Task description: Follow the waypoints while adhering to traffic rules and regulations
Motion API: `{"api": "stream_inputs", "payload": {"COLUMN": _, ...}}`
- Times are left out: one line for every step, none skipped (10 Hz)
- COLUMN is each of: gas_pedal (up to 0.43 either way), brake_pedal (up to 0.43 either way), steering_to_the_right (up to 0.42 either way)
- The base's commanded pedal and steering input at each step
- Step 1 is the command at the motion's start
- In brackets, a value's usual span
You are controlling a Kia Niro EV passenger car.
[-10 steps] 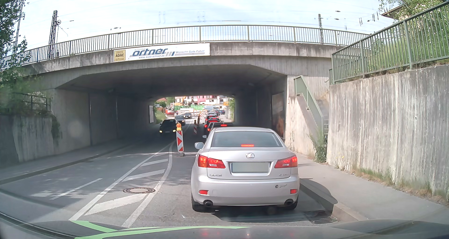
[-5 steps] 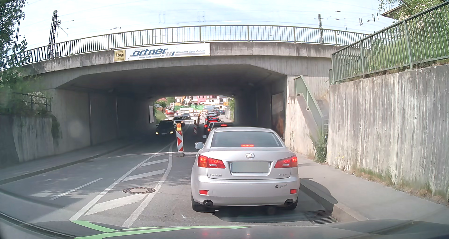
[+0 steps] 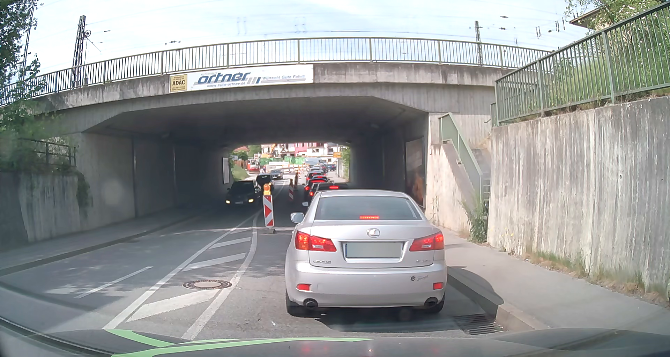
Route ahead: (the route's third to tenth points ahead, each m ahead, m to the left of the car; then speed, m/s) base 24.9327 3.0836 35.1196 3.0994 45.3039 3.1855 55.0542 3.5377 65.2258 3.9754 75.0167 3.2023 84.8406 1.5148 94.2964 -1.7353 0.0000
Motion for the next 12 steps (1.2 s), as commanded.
{"api": "stream_inputs", "payload": {"gas_pedal": 0.000, "brake_pedal": 0.329, "steering_to_the_right": -0.003}}
{"api": "stream_inputs", "payload": {"gas_pedal": 0.000, "brake_pedal": 0.329, "steering_to_the_right": -0.003}}
{"api": "stream_inputs", "payload": {"gas_pedal": 0.000, "brake_pedal": 0.323, "steering_to_the_right": -0.003}}
{"api": "stream_inputs", "payload": {"gas_pedal": 0.000, "brake_pedal": 0.329, "steering_to_the_right": -0.003}}
{"api": "stream_inputs", "payload": {"gas_pedal": 0.000, "brake_pedal": 0.329, "steering_to_the_right": -0.003}}
{"api": "stream_inputs", "payload": {"gas_pedal": 0.000, "brake_pedal": 0.323, "steering_to_the_right": -0.003}}
{"api": "stream_inputs", "payload": {"gas_pedal": 0.000, "brake_pedal": 0.329, "steering_to_the_right": -0.003}}
{"api": "stream_inputs", "payload": {"gas_pedal": 0.000, "brake_pedal": 0.323, "steering_to_the_right": -0.003}}
{"api": "stream_inputs", "payload": {"gas_pedal": 0.000, "brake_pedal": 0.329, "steering_to_the_right": -0.003}}
{"api": "stream_inputs", "payload": {"gas_pedal": 0.000, "brake_pedal": 0.329, "steering_to_the_right": -0.003}}
{"api": "stream_inputs", "payload": {"gas_pedal": 0.000, "brake_pedal": 0.329, "steering_to_the_right": -0.003}}
{"api": "stream_inputs", "payload": {"gas_pedal": 0.000, "brake_pedal": 0.329, "steering_to_the_right": -0.003}}
